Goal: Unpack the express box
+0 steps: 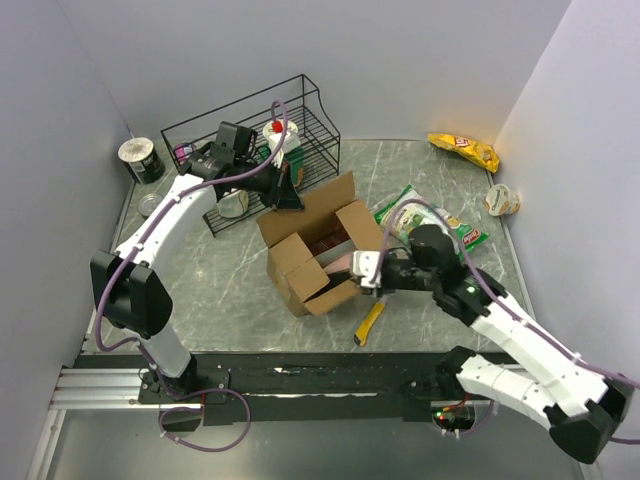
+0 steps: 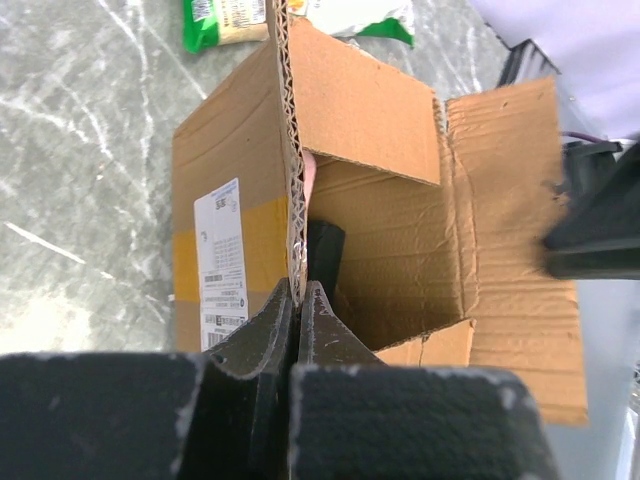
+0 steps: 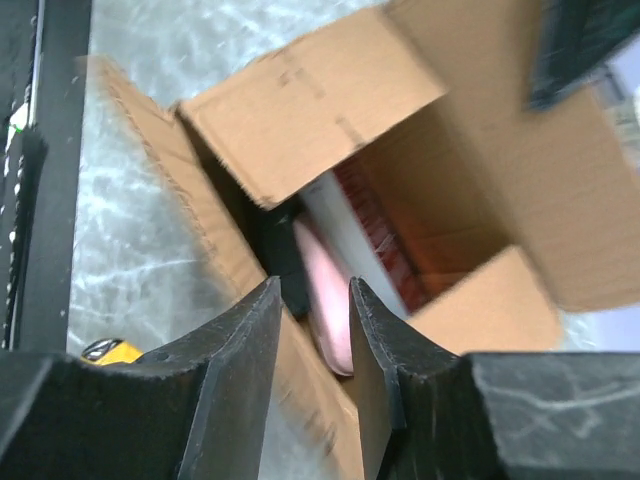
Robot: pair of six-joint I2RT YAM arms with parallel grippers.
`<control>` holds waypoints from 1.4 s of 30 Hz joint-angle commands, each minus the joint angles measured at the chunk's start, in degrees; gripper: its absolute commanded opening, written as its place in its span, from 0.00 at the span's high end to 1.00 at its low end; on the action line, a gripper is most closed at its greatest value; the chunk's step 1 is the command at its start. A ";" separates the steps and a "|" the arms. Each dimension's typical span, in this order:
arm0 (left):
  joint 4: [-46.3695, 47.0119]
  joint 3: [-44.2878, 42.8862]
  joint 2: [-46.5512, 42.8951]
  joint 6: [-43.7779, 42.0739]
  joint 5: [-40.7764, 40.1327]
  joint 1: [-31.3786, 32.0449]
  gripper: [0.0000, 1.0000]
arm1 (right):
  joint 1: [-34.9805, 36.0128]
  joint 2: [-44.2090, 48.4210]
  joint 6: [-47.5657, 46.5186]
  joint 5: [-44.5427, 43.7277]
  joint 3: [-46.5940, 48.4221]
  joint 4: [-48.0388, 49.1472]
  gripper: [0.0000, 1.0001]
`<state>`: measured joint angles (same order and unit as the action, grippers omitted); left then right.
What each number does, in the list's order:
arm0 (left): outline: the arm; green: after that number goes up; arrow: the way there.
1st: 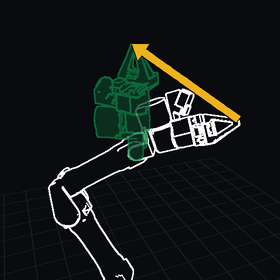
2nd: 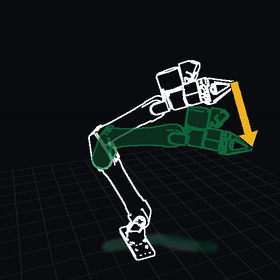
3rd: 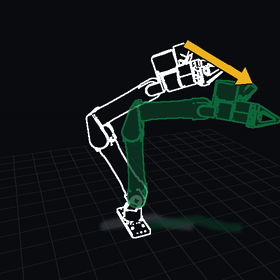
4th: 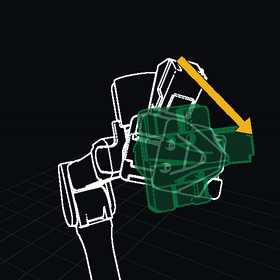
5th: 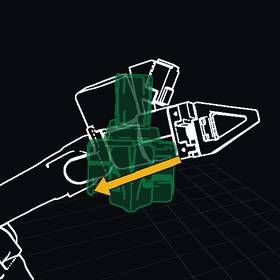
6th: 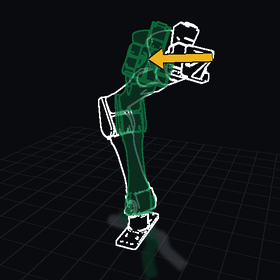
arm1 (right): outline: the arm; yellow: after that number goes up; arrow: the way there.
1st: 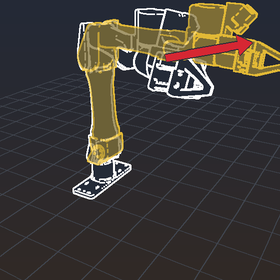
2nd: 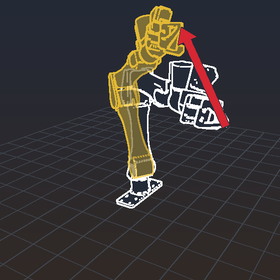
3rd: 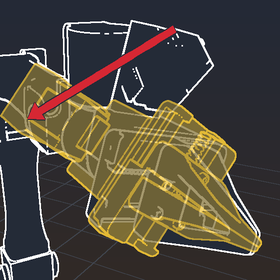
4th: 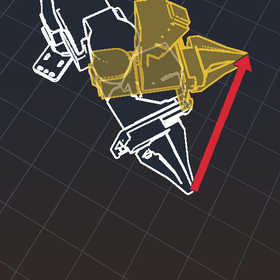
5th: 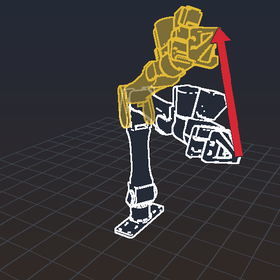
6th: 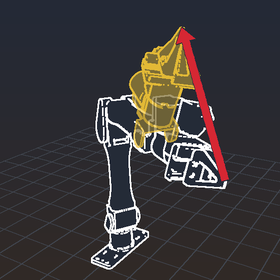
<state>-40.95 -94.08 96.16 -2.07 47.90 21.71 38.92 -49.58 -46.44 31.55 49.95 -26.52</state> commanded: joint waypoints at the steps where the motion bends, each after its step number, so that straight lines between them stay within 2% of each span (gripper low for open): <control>1: 5.97 -0.32 -3.70 1.71 6.16 0.08 0.99 | 0.37 -5.52 -3.14 -1.13 -2.76 1.74 0.59; 4: 5.09 0.56 -4.14 0.75 5.10 0.61 0.99 | 0.46 -5.27 -1.90 -2.11 -1.09 -2.11 0.59; 6: 5.00 1.01 -4.40 0.31 5.01 0.87 0.99 | 0.46 -1.95 -3.04 -1.58 -2.49 -3.44 0.59; 8: 5.44 1.36 -4.40 0.57 5.45 0.96 0.99 | 0.46 0.09 -2.00 -1.32 -4.76 -2.49 0.58; 11: 5.35 1.18 -3.88 0.13 6.41 0.87 0.99 | 0.46 -0.68 -1.12 -2.10 -5.48 0.76 0.52; 17: 5.18 0.65 -3.52 0.04 8.79 0.87 0.99 | 0.46 -12.46 -7.16 -7.02 2.59 2.44 0.52; 24: 5.53 1.62 -3.00 0.30 8.88 -0.62 0.99 | 0.46 -23.34 -14.91 -8.17 6.20 2.10 0.51; 28: 5.62 2.41 -2.47 0.40 10.28 -1.50 0.99 | 0.46 -28.10 -16.41 -11.50 8.75 2.26 0.44; 34: 3.52 1.89 1.92 0.13 16.52 -3.26 0.99 | 0.37 -34.52 -23.52 -12.48 9.81 2.88 0.36; 38: 0.27 -0.13 5.09 -3.46 17.84 -3.52 0.99 | 0.55 -40.22 -27.39 -13.18 12.44 2.09 0.28; 42: -1.06 -1.71 8.77 -5.05 19.77 -3.61 0.99 | 0.37 -43.22 -30.55 -11.43 12.36 6.56 0.27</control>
<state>-38.89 -92.66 102.96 -3.73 60.80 17.47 39.40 -90.43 -71.57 19.53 60.38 -23.18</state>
